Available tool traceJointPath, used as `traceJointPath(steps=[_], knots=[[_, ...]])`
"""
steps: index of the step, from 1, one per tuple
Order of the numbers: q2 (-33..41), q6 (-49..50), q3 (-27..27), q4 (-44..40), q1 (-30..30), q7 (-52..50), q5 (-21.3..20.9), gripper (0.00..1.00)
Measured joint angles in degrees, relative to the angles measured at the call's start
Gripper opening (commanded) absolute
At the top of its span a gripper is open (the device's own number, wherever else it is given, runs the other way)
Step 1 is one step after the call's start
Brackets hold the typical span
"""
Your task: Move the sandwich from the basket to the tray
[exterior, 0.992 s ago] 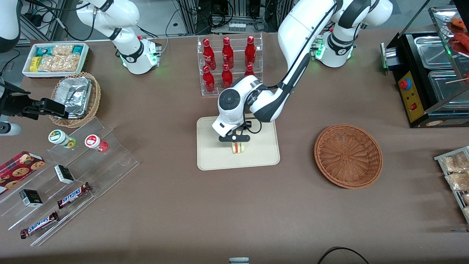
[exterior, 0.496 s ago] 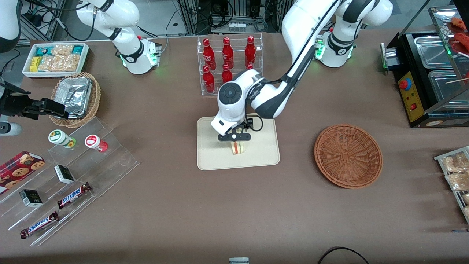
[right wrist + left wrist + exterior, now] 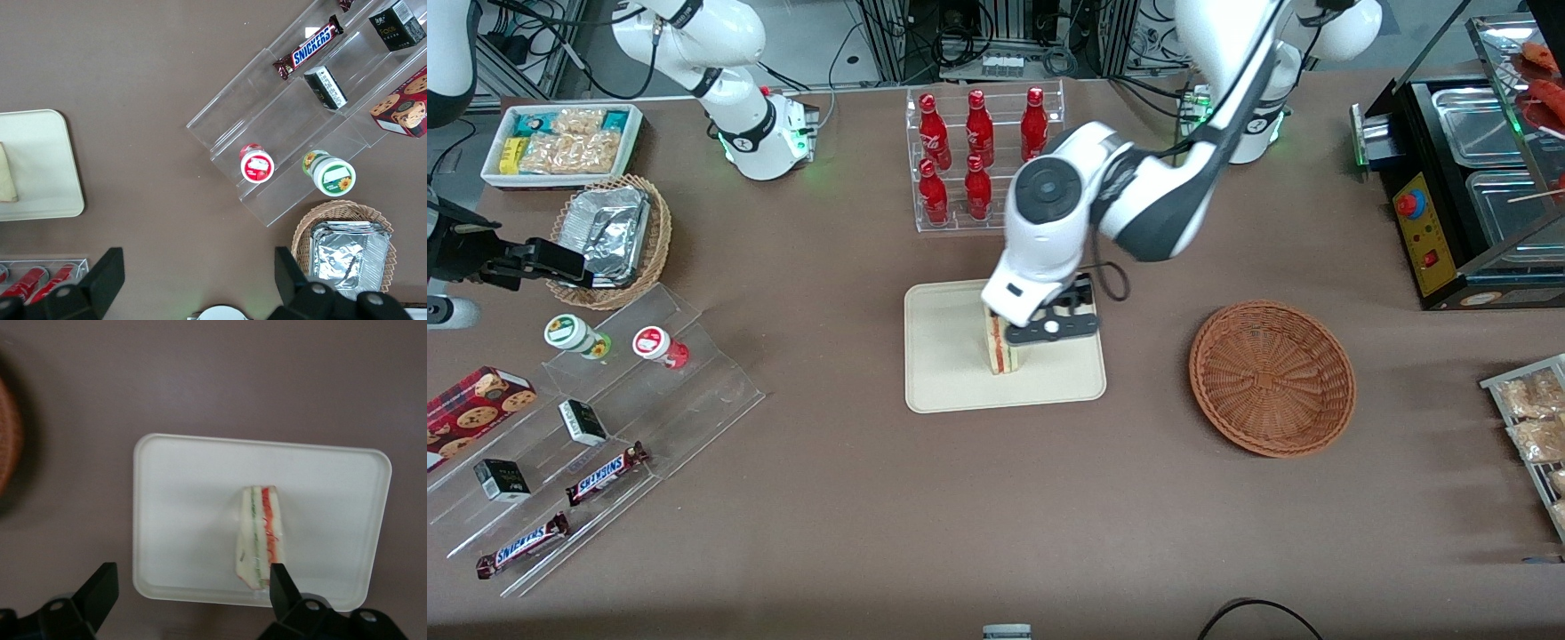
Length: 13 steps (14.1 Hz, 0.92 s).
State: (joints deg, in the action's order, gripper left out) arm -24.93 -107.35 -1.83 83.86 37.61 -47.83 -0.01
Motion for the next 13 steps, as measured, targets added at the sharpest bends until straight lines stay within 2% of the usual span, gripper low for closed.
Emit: traceJointPath(steps=[6,13], knots=[[8.36,12.28,0.65,-0.07,-11.7,13.19,-0.01,1.0],[15.13,19.78,0.77,0.08,-23.81,28.88,-0.11,1.0]])
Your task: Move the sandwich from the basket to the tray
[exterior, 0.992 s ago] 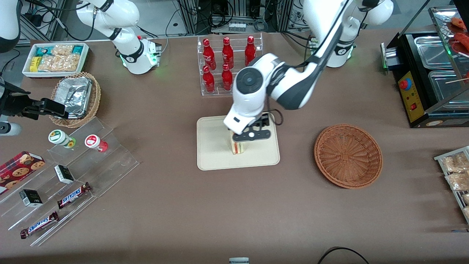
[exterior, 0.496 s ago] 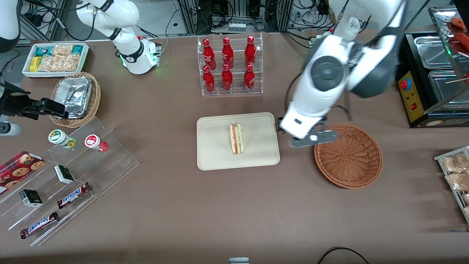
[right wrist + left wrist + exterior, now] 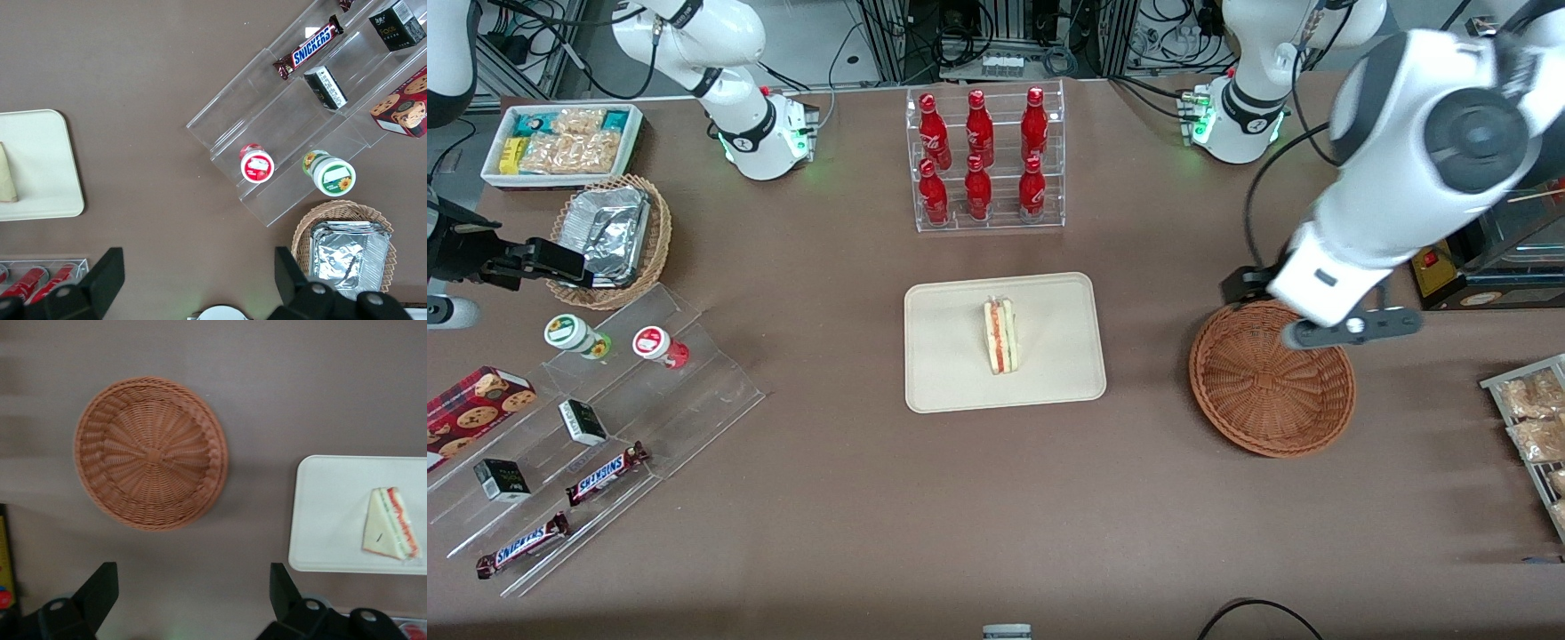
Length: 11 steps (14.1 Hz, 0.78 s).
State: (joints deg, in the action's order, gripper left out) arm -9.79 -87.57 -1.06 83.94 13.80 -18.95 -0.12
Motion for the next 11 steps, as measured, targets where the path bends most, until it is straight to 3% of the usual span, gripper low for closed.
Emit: traceJointPath(steps=[5,11], knots=[[3.52,1.04,0.06,2.04,-8.86,10.49,-0.14,1.0],[10.6,-0.15,-0.04,8.67,-11.4,13.8,-0.42,1.0]])
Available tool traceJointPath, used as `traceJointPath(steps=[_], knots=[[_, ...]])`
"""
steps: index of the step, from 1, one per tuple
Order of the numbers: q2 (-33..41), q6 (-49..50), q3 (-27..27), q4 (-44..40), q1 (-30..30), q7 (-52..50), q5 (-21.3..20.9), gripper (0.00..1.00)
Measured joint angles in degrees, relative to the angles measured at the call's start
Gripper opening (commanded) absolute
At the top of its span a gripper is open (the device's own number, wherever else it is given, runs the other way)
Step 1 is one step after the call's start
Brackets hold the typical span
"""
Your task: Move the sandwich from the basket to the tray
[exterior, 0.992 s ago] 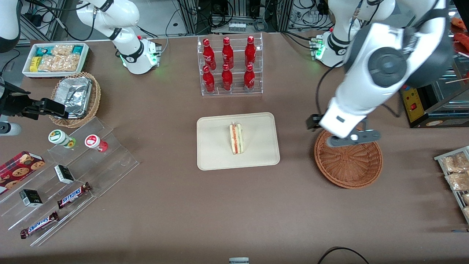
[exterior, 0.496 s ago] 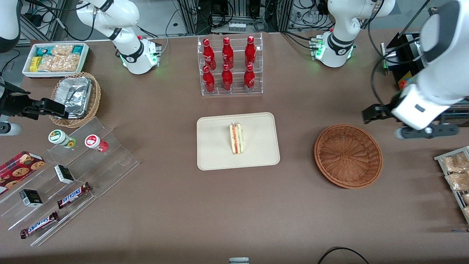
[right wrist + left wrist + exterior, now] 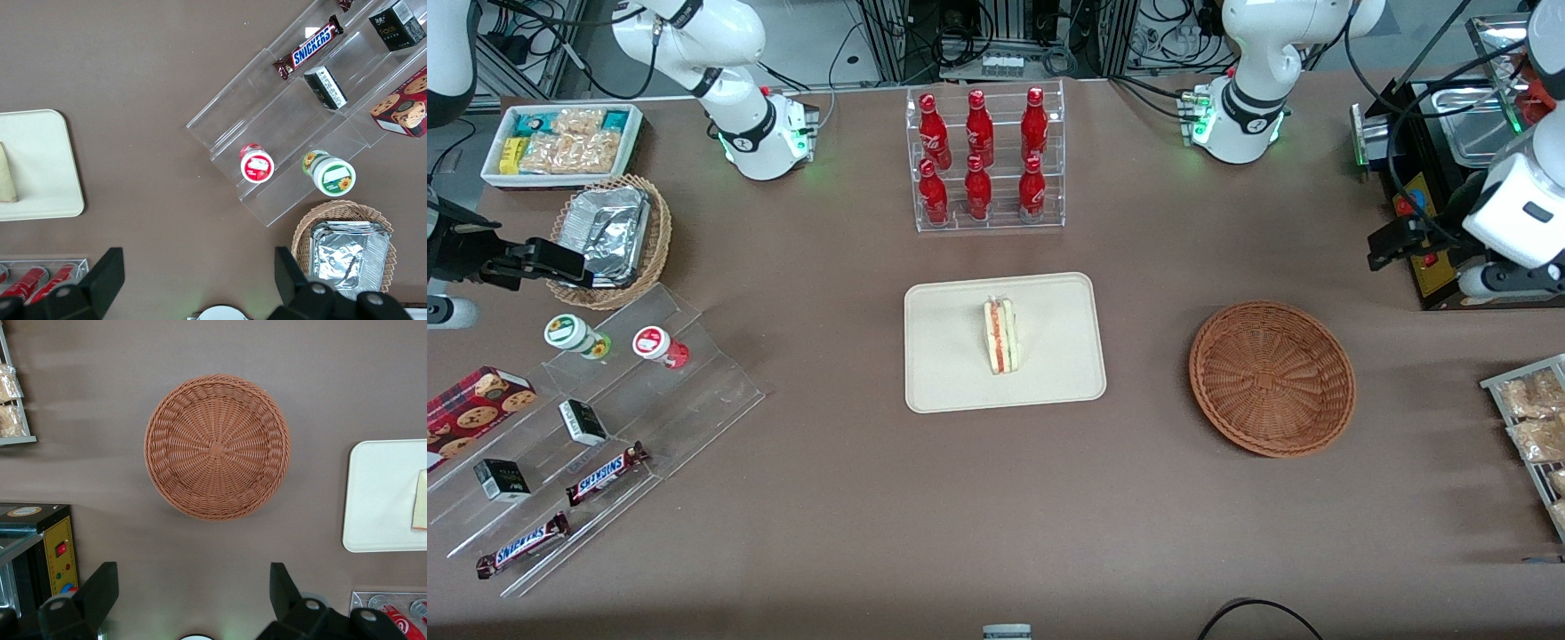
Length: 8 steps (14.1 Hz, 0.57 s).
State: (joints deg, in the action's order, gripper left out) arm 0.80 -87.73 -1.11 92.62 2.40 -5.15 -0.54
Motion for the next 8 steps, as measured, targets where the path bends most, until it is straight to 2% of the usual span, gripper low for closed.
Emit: traceJointPath(steps=[3,8], knots=[[3.39,-2.68,-0.24,4.94,0.17,0.05,0.0,1.0],[3.31,-3.75,-0.71,4.27,0.58,0.14,0.01,1.0]])
